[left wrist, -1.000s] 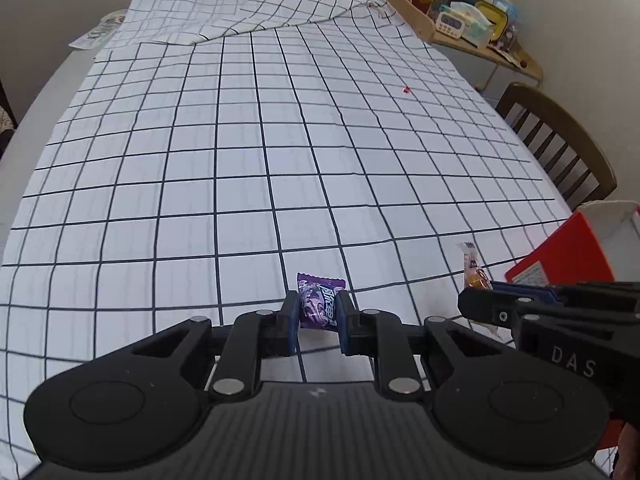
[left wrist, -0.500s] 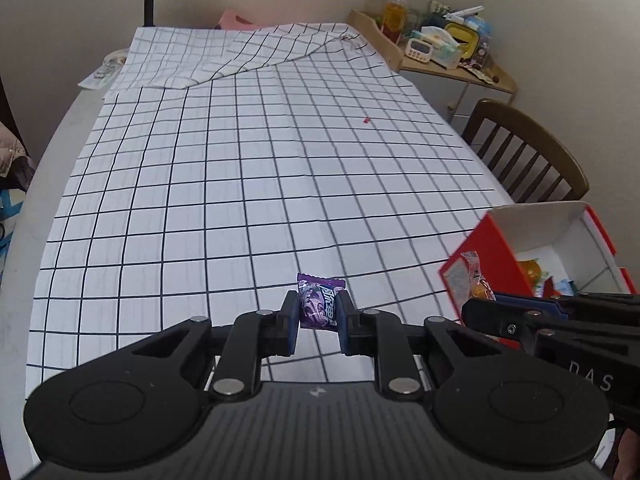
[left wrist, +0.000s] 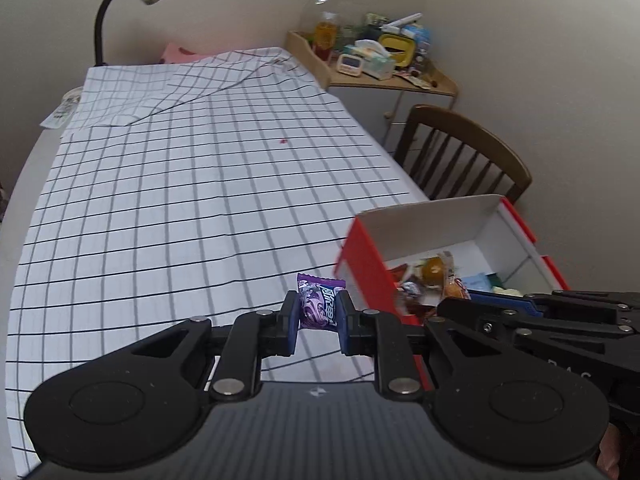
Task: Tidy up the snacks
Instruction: 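Carry the purple candy with the left tool while the right tool carries the pastry into the box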
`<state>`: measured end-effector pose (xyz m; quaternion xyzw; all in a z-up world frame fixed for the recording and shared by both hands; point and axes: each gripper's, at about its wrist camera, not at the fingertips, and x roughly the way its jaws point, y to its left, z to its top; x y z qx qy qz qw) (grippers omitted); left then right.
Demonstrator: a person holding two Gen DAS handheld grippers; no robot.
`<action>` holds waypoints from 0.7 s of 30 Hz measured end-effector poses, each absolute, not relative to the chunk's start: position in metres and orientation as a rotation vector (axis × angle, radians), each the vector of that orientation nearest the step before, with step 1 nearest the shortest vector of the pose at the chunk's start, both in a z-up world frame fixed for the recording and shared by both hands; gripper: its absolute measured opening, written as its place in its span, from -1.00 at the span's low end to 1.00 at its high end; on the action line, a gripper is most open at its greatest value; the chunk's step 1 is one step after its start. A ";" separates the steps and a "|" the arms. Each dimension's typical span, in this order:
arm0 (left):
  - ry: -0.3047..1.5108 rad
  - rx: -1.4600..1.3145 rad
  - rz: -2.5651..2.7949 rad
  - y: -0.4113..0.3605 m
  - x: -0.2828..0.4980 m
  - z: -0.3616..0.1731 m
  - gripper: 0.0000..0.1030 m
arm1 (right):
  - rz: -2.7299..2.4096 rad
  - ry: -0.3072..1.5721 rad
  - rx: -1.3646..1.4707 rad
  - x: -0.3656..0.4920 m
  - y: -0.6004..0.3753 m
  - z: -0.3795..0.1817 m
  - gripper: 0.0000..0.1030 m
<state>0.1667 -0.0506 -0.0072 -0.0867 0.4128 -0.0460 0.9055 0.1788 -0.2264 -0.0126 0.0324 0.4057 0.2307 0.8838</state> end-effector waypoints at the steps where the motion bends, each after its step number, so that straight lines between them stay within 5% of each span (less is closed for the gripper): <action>1: 0.850 -0.175 -0.103 -0.059 0.167 -0.005 -0.64 | 0.477 0.842 0.069 0.178 -0.233 -0.011 -0.75; 21: 0.926 -0.126 -0.179 -0.183 0.205 -0.031 -0.64 | 0.342 0.874 0.091 0.198 -0.357 -0.040 -0.75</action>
